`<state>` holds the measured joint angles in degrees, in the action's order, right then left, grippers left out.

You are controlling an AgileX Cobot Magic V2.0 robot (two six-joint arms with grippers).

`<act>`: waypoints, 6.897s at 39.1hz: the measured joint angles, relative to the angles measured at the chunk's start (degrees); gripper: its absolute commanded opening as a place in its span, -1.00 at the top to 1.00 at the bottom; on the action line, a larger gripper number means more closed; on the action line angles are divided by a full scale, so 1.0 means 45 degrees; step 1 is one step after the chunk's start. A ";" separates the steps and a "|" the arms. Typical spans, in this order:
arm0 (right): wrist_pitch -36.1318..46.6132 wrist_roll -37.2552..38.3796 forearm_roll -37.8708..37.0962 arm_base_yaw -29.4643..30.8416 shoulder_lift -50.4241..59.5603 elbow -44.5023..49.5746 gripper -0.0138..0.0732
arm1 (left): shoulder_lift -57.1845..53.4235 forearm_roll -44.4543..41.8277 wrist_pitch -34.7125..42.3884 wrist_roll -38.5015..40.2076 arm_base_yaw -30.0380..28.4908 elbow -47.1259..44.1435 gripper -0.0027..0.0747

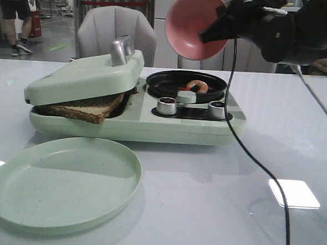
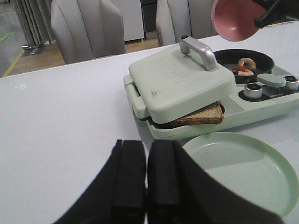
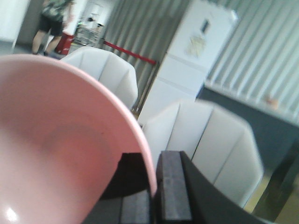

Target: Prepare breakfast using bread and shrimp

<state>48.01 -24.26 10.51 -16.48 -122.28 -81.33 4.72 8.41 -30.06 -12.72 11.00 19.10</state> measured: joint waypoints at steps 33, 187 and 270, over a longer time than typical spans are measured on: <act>-1.5645 0.4281 0.1311 0.1073 0.6051 -0.0103 0.36 | 0.0000 0.0000 0.0000 0.0000 0.0000 0.0000 0.64; -1.3132 0.3225 0.1223 -0.1245 2.6145 1.5364 0.28 | 0.0000 0.0000 0.0000 0.0000 0.0000 0.0000 0.64; -1.3149 0.3225 0.1252 -0.1245 2.6145 1.5364 0.28 | -0.1106 -0.2273 0.6093 0.3630 -0.0914 -0.4314 0.64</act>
<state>-11.16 -9.75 16.14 -22.08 -4.63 -12.19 -0.25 -1.82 -2.65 3.61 6.89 -0.31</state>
